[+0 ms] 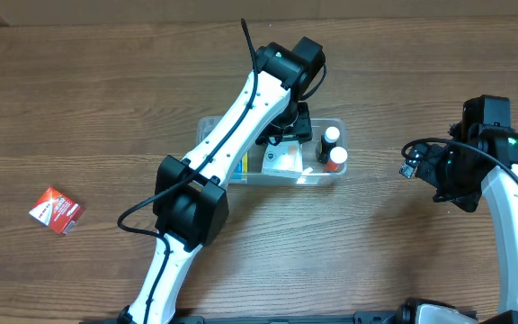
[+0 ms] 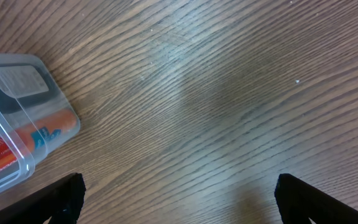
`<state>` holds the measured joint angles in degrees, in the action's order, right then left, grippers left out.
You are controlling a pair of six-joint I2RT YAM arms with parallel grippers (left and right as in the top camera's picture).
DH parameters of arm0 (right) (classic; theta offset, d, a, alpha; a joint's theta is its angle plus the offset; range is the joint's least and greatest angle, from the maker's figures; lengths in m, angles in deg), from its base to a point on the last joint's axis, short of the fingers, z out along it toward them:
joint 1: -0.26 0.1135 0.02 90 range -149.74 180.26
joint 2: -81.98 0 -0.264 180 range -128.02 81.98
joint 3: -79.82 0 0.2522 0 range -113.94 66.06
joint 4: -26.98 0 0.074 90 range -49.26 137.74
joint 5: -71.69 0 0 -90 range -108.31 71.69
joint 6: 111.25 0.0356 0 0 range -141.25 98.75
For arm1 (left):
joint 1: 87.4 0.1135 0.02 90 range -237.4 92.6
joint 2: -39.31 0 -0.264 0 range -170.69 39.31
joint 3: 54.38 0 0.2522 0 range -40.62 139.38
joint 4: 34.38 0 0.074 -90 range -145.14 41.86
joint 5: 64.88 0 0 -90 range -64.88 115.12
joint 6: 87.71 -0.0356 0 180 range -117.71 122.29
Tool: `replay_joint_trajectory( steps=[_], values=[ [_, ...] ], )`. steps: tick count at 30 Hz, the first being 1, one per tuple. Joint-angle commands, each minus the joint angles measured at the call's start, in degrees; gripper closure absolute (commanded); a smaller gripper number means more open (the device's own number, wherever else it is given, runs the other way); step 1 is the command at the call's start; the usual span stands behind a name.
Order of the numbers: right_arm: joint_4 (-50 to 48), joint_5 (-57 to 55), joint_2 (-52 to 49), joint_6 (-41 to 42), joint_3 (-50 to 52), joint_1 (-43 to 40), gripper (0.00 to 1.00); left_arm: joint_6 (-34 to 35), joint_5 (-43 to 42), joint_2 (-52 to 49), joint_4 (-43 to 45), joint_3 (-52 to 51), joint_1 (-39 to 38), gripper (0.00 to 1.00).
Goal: Pack container
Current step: 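Lower the Hansaplast box into the container beside the Vicks pack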
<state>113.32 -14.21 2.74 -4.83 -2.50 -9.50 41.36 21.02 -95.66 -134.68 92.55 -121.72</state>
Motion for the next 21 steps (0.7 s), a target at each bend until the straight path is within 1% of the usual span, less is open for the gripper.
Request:
replay_joint_trajectory(
  steps=[1, 9, 11, 16, 18, 19, 20, 21],
  values=[
    [-0.2, 0.1, 0.8, -0.1, 0.1, -0.3, 0.0, 0.8, 3.4, 0.3, 0.2, 0.0, 2.2, 0.86],
    [-0.2, 0.1, 0.8, -0.1, 0.1, -0.3, 0.0, 0.8, 3.4, 0.3, 0.3, 0.0, 3.5, 0.85],
    [-0.2, 0.1, 0.8, -0.1, 0.1, -0.3, 0.0, 0.8, 3.3, 0.3, 0.3, 0.0, 3.1, 0.82],
    [-0.2, 0.1, 0.8, -0.1, 0.1, -0.3, 0.0, 0.8, 3.0, 0.3, 0.2, 0.0, 2.8, 0.66],
    [-0.2, 0.1, 0.8, -0.1, 0.1, -0.3, 0.0, 0.8, 3.0, 0.3, -0.3, 0.0, 2.8, 0.62],
    [-0.2, 0.1, 0.8, -0.1, 0.1, -0.3, 0.0, 0.8, 3.0, 0.3, -0.7, 0.0, 2.8, 0.58],
    [-0.2, 0.1, 0.8, -0.1, 0.1, -0.3, 0.0, 0.8, 3.1, 0.3, -1.1, 0.0, 2.8, 0.51],
    [-0.2, 0.1, 0.8, -0.1, 0.1, -0.3, 0.0, 0.8, 3.1, 0.3, -1.6, 0.0, 2.8, 0.47]
  ],
)
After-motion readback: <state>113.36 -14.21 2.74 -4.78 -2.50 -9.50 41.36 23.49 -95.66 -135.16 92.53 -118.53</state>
